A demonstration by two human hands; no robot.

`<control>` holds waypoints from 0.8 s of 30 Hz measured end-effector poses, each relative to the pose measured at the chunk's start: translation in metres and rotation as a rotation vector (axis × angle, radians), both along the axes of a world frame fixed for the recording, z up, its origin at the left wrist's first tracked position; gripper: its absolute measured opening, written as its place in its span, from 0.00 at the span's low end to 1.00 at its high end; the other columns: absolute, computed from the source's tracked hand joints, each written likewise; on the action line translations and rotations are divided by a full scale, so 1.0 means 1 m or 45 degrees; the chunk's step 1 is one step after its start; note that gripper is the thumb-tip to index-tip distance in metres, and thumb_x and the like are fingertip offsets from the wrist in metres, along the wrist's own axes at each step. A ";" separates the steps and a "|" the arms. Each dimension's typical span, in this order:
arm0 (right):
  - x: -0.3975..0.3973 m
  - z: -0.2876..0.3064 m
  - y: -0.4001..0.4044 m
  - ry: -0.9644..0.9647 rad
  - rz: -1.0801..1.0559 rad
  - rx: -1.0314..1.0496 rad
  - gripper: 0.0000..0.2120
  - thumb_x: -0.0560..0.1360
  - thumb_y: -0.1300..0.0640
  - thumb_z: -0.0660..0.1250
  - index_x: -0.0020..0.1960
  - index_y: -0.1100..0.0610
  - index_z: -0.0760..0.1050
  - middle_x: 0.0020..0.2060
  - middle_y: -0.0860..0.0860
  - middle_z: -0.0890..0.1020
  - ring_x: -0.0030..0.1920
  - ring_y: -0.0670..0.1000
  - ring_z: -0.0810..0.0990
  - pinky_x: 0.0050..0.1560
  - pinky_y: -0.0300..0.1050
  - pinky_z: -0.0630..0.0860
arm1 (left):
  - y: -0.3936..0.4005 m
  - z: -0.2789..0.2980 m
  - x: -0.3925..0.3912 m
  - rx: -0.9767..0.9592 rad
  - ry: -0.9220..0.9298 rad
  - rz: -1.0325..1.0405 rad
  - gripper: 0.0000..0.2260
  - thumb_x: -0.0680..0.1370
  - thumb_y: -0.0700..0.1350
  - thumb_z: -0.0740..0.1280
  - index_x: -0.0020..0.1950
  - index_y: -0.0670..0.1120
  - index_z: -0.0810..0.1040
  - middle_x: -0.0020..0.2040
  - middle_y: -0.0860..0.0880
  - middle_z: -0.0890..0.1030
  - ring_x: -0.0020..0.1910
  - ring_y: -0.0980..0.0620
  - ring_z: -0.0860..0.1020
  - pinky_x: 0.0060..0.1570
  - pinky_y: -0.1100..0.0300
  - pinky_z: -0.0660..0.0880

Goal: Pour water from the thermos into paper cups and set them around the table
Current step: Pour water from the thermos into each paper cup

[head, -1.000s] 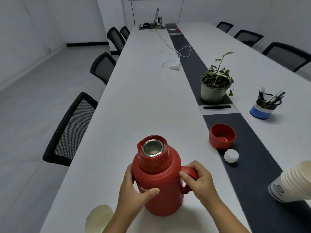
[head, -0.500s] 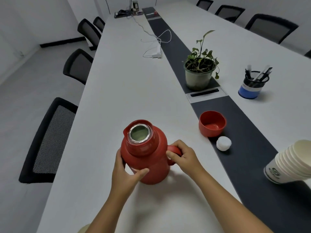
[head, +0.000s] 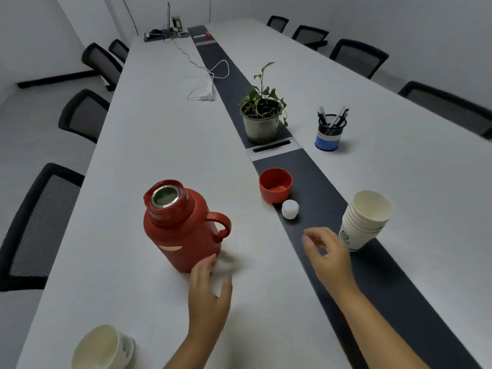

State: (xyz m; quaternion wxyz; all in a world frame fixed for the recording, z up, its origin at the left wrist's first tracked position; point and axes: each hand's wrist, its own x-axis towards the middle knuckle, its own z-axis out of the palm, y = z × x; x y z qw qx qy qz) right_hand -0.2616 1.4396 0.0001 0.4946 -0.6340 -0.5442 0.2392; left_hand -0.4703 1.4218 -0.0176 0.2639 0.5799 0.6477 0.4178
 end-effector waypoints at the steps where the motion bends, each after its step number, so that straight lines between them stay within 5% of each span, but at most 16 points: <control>1: 0.023 0.006 -0.012 -0.065 -0.055 0.044 0.06 0.71 0.68 0.67 0.43 0.59 0.77 0.37 0.47 0.77 0.39 0.48 0.76 0.41 0.27 0.71 | -0.003 -0.002 0.014 -0.019 -0.011 -0.087 0.18 0.70 0.30 0.68 0.58 0.41 0.73 0.52 0.50 0.73 0.53 0.49 0.73 0.51 0.68 0.68; 4: 0.093 0.019 -0.028 -0.302 -0.220 0.060 0.07 0.68 0.69 0.69 0.43 0.60 0.77 0.37 0.51 0.76 0.40 0.52 0.76 0.39 0.30 0.70 | -0.006 -0.010 0.058 -0.105 -0.002 -0.299 0.19 0.71 0.34 0.68 0.59 0.47 0.70 0.53 0.53 0.72 0.55 0.53 0.73 0.51 0.72 0.67; 7: 0.143 0.021 -0.016 -0.419 -0.197 -0.184 0.14 0.67 0.64 0.71 0.52 0.61 0.77 0.52 0.58 0.76 0.53 0.58 0.73 0.51 0.44 0.67 | 0.001 -0.017 0.106 -0.210 0.081 -0.410 0.22 0.73 0.42 0.68 0.65 0.46 0.66 0.61 0.51 0.69 0.61 0.54 0.70 0.60 0.65 0.68; 10: 0.169 0.015 0.003 -0.476 0.057 -0.339 0.19 0.70 0.59 0.70 0.60 0.55 0.73 0.63 0.54 0.70 0.64 0.53 0.66 0.59 0.41 0.61 | 0.018 -0.017 0.158 -0.368 0.107 -0.491 0.29 0.73 0.49 0.67 0.70 0.49 0.59 0.68 0.52 0.64 0.66 0.56 0.66 0.66 0.63 0.64; 15: 0.196 0.006 0.029 -0.552 0.348 -0.254 0.16 0.71 0.57 0.68 0.59 0.52 0.74 0.61 0.47 0.70 0.60 0.43 0.65 0.58 0.35 0.62 | 0.050 -0.022 0.228 -0.508 0.002 -0.532 0.39 0.69 0.51 0.72 0.73 0.50 0.53 0.73 0.52 0.60 0.71 0.53 0.61 0.69 0.59 0.62; 18: 0.210 0.007 0.040 -0.496 0.461 -0.225 0.14 0.71 0.57 0.69 0.55 0.52 0.76 0.56 0.41 0.69 0.54 0.40 0.70 0.53 0.25 0.65 | 0.065 -0.023 0.254 -0.439 -0.182 -0.534 0.34 0.63 0.48 0.75 0.63 0.59 0.60 0.64 0.57 0.69 0.64 0.55 0.69 0.58 0.67 0.69; 24: 0.236 0.008 0.052 -0.313 0.483 -0.178 0.08 0.69 0.62 0.70 0.48 0.56 0.78 0.51 0.36 0.70 0.52 0.41 0.73 0.47 0.24 0.71 | 0.076 -0.018 0.290 -0.384 -0.247 -0.386 0.26 0.59 0.50 0.75 0.47 0.66 0.64 0.45 0.62 0.76 0.45 0.62 0.76 0.46 0.60 0.77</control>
